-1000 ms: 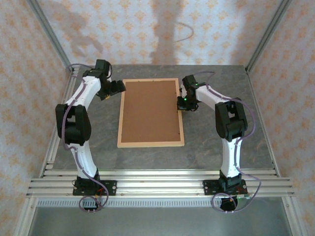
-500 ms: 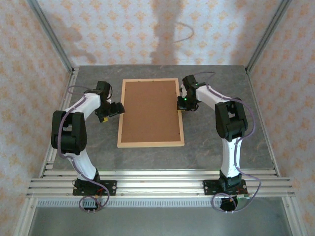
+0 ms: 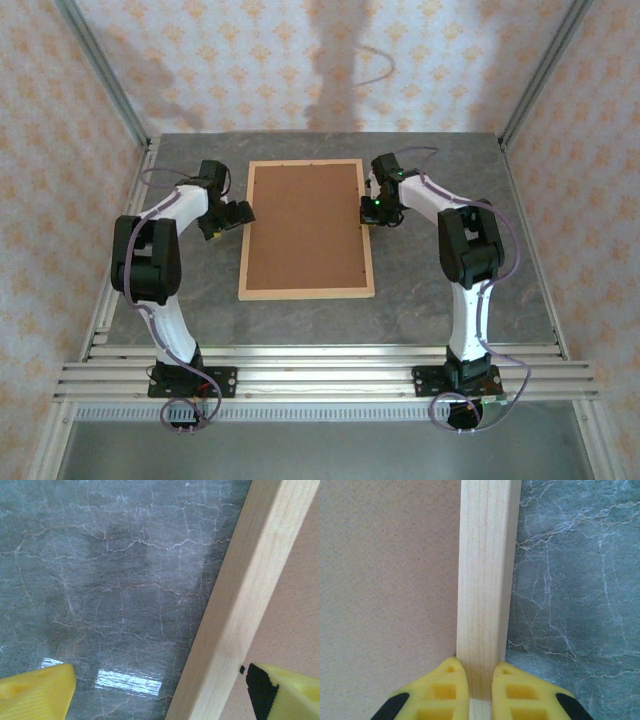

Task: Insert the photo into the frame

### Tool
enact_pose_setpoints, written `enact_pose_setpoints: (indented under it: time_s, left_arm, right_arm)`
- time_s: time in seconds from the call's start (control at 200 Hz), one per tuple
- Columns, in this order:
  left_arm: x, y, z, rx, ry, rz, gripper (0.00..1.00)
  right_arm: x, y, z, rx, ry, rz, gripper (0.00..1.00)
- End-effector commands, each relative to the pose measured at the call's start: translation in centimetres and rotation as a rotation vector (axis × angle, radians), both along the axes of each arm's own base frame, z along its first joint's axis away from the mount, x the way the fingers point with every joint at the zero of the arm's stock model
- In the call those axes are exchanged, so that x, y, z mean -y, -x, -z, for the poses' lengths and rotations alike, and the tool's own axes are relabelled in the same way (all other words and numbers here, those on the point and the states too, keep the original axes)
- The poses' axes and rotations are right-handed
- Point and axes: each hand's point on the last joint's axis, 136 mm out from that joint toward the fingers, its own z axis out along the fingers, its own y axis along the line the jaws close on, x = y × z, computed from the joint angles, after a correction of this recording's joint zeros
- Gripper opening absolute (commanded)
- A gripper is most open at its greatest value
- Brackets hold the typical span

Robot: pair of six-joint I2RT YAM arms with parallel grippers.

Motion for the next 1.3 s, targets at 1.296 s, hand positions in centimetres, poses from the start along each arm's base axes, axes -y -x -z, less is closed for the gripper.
enact_pose_setpoints:
  time_s: [1.296]
  left_arm:
    - [0.6,3.6,2.0,-0.151,-0.038,0.051,0.91]
  right_arm:
    - [0.8,0.7,0.8,-0.021,0.025,0.01,0.12]
